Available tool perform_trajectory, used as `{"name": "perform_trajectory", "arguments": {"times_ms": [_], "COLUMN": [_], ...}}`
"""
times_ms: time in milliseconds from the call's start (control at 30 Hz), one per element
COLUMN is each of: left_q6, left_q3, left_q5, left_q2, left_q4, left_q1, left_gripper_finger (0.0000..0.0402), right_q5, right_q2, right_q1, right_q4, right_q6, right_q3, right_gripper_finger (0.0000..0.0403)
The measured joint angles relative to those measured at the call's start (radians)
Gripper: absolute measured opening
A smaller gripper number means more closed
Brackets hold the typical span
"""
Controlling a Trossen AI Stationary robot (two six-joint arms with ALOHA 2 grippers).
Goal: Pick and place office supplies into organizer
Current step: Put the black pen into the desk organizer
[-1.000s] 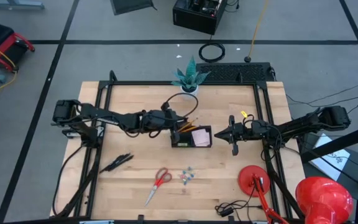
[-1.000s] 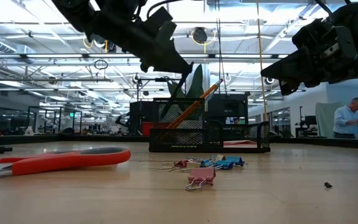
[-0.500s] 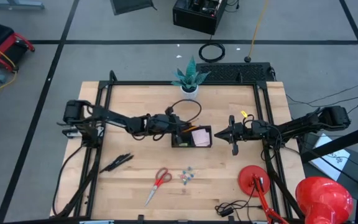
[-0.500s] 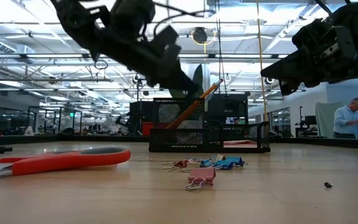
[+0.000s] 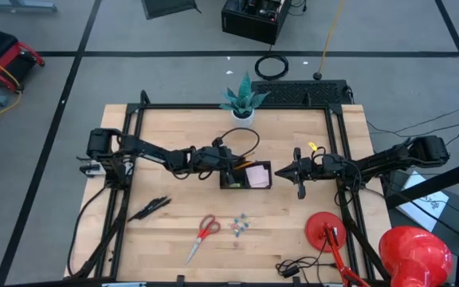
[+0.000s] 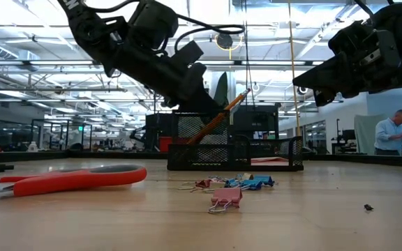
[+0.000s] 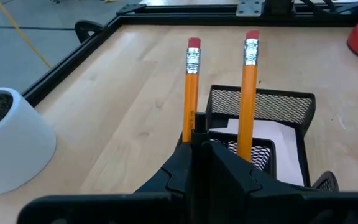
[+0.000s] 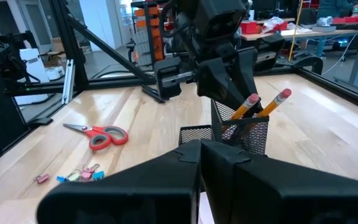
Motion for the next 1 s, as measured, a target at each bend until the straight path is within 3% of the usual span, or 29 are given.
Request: {"name": "perform_trajectory", "arguments": {"times_ms": [167, 500, 733, 1000], "left_q6": [0.003, 0.093, 0.178, 0.19], "left_q3": [0.0, -0.002, -0.002, -0.001], "left_q5": [0.024, 0.025, -0.073, -0.239], "left_q2": [0.0, -0.036, -0.247, -0.546], "left_q4": [0.002, 0.018, -0.085, -0.405], "left_q1": [-0.007, -0.018, -0.078, -0.205], "left_gripper_finger": [0.0069, 0.017, 0.0184, 0.0184], "right_q5": [0.0, 0.001, 0.022, 0.02], "right_q2": [0.0, 0.0, 0.0, 0.0], "right_q1": [0.0, 0.0, 0.0, 0.0], "right_q4": [0.0, 0.0, -0.001, 0.0], "right_q6": [0.0, 0.0, 0.0, 0.0], "right_q3": [0.0, 0.0, 0.0, 0.0], "right_gripper_finger": [0.0004, 0.0004, 0.0004, 0.0004]}}
